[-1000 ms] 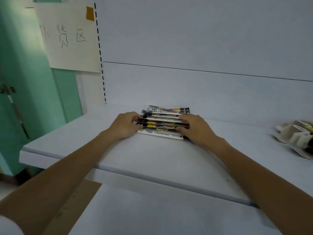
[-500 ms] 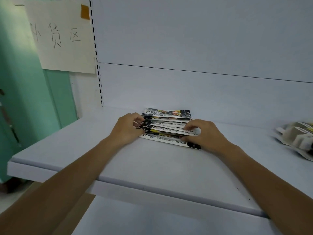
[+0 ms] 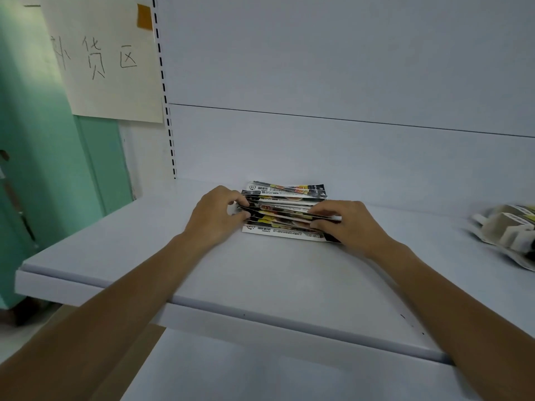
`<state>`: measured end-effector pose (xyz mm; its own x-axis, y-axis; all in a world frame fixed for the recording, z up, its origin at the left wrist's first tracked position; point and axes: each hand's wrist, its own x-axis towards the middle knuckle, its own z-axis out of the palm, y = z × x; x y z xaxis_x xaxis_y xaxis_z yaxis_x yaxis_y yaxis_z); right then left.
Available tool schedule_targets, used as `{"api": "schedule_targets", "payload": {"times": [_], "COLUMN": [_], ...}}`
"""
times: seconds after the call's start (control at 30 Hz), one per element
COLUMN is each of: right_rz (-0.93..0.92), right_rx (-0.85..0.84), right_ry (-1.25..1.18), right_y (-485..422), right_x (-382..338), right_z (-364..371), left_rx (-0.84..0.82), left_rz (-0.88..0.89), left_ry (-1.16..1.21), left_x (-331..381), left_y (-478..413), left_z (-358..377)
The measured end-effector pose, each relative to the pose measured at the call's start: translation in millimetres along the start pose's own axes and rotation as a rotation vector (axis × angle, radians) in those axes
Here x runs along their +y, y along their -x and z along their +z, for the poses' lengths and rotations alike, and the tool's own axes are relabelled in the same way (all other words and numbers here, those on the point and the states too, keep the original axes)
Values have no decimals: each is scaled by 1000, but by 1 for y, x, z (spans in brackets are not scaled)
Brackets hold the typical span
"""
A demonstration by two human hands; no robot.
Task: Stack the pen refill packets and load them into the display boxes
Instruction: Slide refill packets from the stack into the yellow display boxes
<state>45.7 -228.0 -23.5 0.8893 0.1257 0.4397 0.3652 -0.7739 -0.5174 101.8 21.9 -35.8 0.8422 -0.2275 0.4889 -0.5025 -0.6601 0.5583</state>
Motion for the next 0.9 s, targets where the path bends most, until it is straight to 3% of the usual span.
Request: {"api": "schedule_targets", "payload": {"times": [0.2,0.4,0.5,0.73,0.83,0.9], "right_rz": [-76,-58,-27,108,89,30], "right_rx": [179,111,123,205,256,271], "right_ry": [64,66,30,-167,-221,-113], "right_y": [-1,1,9,58,77,90], "right_x": [-10,-27,-27,15,38,53], "right_z": [-1,-23,-50,-115,-136,-151], "left_rx": [189,83,51,127,141,77], "left_rz": [177,566,575,763,761,700], "left_ry": [-185,-545,-648,-659,-592,-505], "left_x": [16,54,81,137,168,192], "left_y": [2,-4,-11,-5,-3,-2], "left_z": [-6,8,23,78,101,114]}}
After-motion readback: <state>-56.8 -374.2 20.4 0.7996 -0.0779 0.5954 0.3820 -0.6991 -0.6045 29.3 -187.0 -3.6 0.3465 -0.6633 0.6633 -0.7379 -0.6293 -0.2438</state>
